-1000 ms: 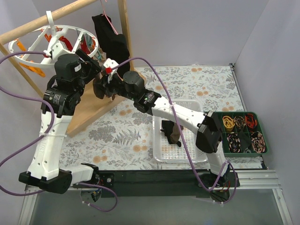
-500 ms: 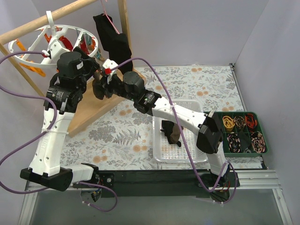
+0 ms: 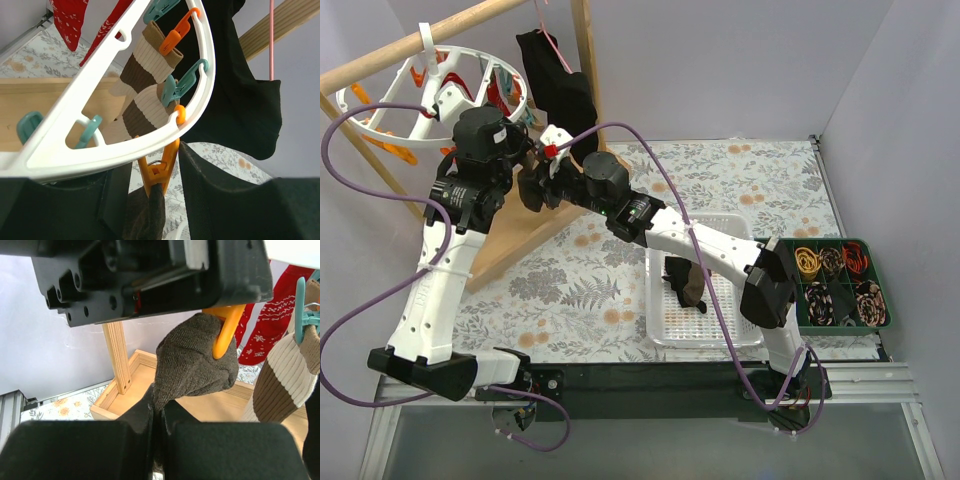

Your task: Remove the socks clipped to the hanger

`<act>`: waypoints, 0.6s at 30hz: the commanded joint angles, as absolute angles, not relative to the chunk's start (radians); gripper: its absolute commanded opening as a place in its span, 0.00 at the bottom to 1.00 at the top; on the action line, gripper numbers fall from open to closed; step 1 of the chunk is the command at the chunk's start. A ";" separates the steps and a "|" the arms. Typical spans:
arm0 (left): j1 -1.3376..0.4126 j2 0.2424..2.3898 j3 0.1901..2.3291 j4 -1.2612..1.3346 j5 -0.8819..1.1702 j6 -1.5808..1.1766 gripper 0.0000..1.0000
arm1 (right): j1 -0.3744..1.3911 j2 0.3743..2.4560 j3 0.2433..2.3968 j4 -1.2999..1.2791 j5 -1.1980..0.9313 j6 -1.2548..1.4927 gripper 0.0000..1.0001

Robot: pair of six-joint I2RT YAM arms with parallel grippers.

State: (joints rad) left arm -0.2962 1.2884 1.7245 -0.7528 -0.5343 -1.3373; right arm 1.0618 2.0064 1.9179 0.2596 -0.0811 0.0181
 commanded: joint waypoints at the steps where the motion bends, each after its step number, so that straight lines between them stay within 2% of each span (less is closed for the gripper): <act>1: -0.288 1.270 1.710 -0.698 -0.565 -1.304 0.38 | 1.069 1.950 1.914 0.282 -0.072 0.006 0.04; 9: -0.287 1.256 1.695 -0.681 -0.563 -1.287 0.25 | 1.069 1.942 1.893 0.281 -0.064 0.009 0.04; 13: -0.287 1.243 1.677 -0.657 -0.560 -1.276 0.16 | 1.069 1.931 1.872 0.279 -0.054 0.015 0.04; 18: -0.287 1.235 1.667 -0.649 -0.560 -1.266 0.13 | 1.069 1.879 1.807 0.279 -0.026 0.020 0.04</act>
State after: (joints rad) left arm -0.2962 1.2739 1.6764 -0.6922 -0.5358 -1.2900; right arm 1.0626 1.9762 1.8439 0.2485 -0.0620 0.0212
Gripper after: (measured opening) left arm 0.289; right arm 0.053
